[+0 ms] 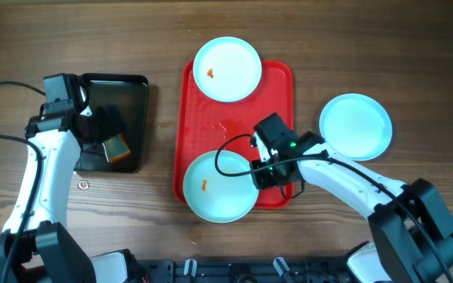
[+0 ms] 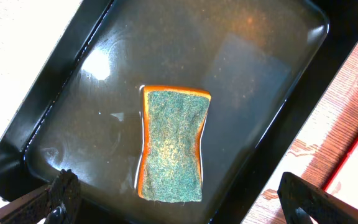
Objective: Clean dirty plates on tray and stack at the side
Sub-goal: 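Move the right gripper to the rim of the bottom plate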
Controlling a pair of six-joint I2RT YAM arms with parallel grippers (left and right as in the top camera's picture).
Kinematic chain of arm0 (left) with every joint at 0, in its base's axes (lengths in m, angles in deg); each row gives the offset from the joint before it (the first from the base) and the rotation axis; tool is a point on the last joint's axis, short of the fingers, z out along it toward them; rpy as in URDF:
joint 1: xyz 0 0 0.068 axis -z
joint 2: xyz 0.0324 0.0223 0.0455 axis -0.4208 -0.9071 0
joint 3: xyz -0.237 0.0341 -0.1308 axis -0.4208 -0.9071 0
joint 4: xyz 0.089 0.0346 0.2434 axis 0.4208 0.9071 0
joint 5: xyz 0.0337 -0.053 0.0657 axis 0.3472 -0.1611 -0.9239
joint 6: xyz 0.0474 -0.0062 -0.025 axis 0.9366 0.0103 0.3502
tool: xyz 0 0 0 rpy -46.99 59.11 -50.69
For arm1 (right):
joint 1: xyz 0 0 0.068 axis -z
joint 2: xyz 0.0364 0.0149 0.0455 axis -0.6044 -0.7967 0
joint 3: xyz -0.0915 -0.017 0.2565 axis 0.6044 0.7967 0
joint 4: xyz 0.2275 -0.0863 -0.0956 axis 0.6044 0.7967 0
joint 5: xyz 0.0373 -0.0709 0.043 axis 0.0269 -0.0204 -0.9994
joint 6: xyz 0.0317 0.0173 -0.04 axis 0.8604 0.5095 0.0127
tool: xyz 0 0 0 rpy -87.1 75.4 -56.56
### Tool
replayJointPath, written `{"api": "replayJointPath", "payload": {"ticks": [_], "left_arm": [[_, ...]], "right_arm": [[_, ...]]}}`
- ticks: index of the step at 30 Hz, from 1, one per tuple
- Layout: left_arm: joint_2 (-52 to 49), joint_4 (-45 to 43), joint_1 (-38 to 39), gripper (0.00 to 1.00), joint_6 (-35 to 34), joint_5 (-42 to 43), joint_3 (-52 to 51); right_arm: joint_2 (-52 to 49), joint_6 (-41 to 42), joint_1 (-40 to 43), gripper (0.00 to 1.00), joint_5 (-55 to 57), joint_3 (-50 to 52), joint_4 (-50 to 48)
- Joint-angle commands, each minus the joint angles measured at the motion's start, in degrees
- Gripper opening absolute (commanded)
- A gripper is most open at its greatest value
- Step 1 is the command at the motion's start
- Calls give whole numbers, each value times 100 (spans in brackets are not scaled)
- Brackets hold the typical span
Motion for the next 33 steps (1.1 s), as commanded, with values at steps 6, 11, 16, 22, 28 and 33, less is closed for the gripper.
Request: {"api": "replayJointPath", "payload": {"ticks": [6,11,16,22,28,33], "left_arm": [[11,2,-31,100,31,63,9],[11,2,-31,100,31,63,9],[11,2,-31,100,31,63,9],[11,2,-31,100,31,63,9],[11,2,-31,100,31,63,9],[11,2,-31,100,31,63,9]], "right_arm": [[2,188,160,8,337,-59,-431],[33,-446,289,4,1091,-72,-1069],[33,-1204,289,4,1528,-72,-1899],[33,-1875,289,22,2236,-72,-2400],[197,-1032,289,48,2096,-72,-1928],[483,-785,289,49,1346,-72,-1410]]}}
